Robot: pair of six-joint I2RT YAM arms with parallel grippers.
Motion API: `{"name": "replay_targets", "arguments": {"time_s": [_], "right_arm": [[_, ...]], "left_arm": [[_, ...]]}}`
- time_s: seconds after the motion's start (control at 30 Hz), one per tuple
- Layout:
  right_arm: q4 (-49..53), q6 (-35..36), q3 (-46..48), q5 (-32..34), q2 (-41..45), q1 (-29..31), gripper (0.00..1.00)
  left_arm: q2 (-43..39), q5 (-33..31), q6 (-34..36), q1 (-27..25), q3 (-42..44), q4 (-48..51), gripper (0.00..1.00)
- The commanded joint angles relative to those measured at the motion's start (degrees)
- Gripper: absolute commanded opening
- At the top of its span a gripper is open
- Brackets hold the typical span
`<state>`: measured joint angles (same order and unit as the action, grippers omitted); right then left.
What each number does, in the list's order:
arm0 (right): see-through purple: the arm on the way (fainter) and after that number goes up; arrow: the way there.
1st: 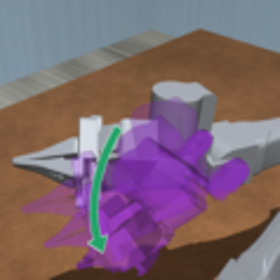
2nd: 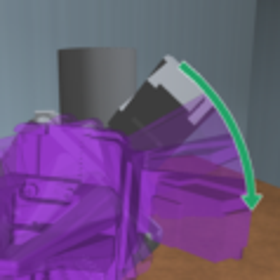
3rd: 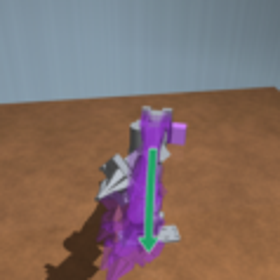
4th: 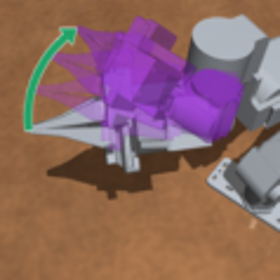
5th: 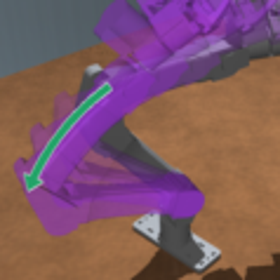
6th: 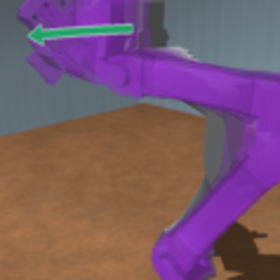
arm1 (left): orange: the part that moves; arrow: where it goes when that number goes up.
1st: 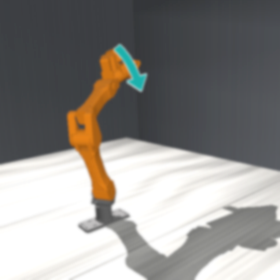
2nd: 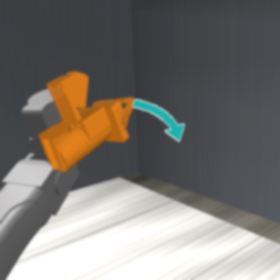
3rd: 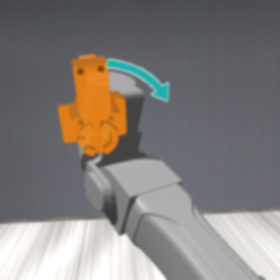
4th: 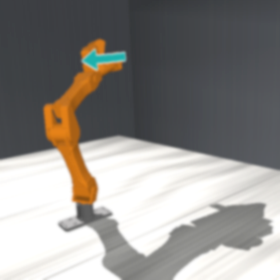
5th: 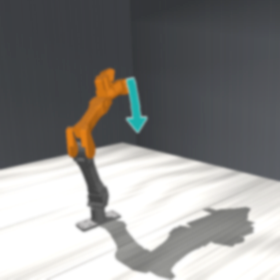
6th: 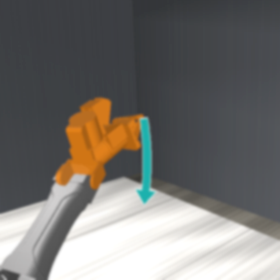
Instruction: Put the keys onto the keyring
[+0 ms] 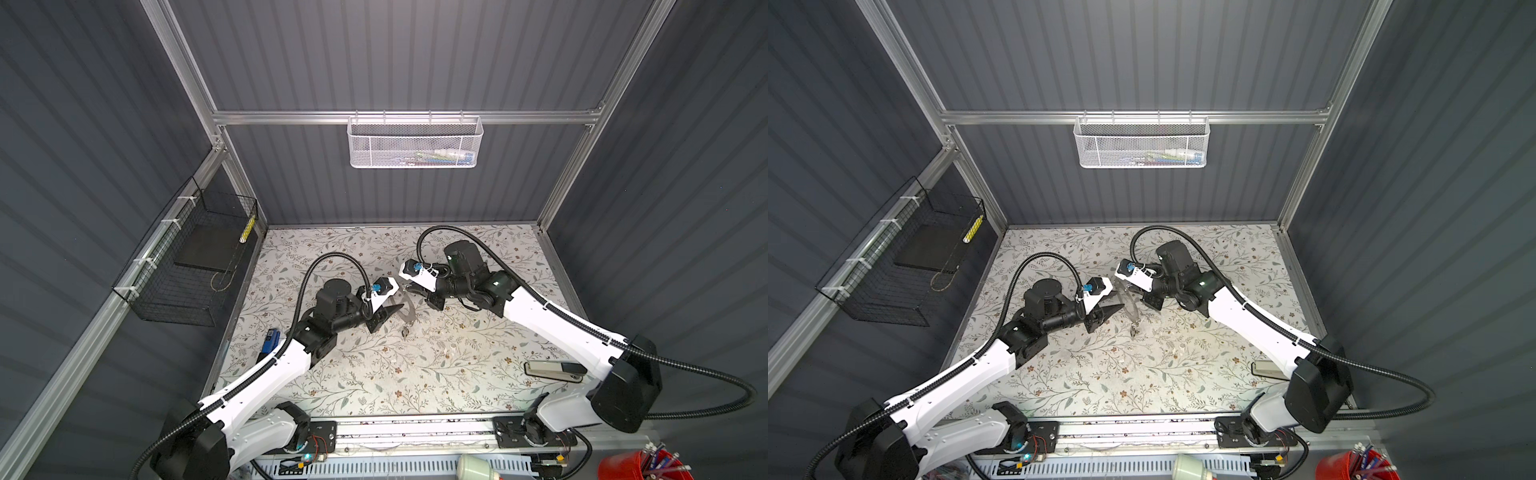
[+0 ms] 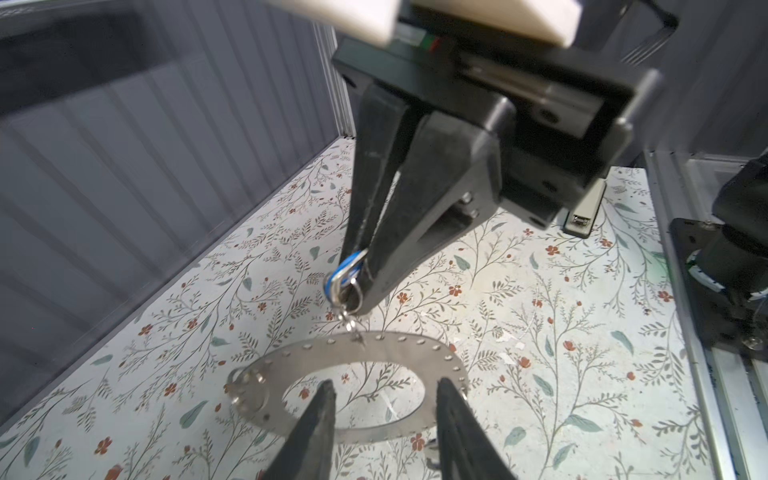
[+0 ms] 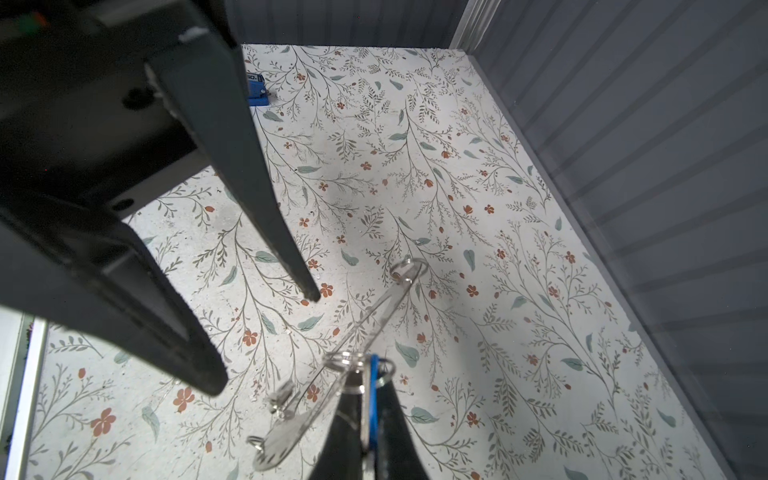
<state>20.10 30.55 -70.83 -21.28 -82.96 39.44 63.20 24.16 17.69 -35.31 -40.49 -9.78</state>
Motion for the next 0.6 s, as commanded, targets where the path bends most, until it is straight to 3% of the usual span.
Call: {"name": "replay_targets", "arguments": {"time_s": [0.0, 0.57], "right_arm": [[0.56, -2.76, -1.32, -0.73, 0.87, 0.71, 0.07], [0.89, -3.83, -0.89, -0.55, 2.17, 1.67, 0.07]], "left_arm": [[1.55, 3.33, -1.13, 0.07, 0.46, -3.22, 0.41], [4.67, -1.99, -4.95, -0.37, -0.69, -5.07, 0.26]]}}
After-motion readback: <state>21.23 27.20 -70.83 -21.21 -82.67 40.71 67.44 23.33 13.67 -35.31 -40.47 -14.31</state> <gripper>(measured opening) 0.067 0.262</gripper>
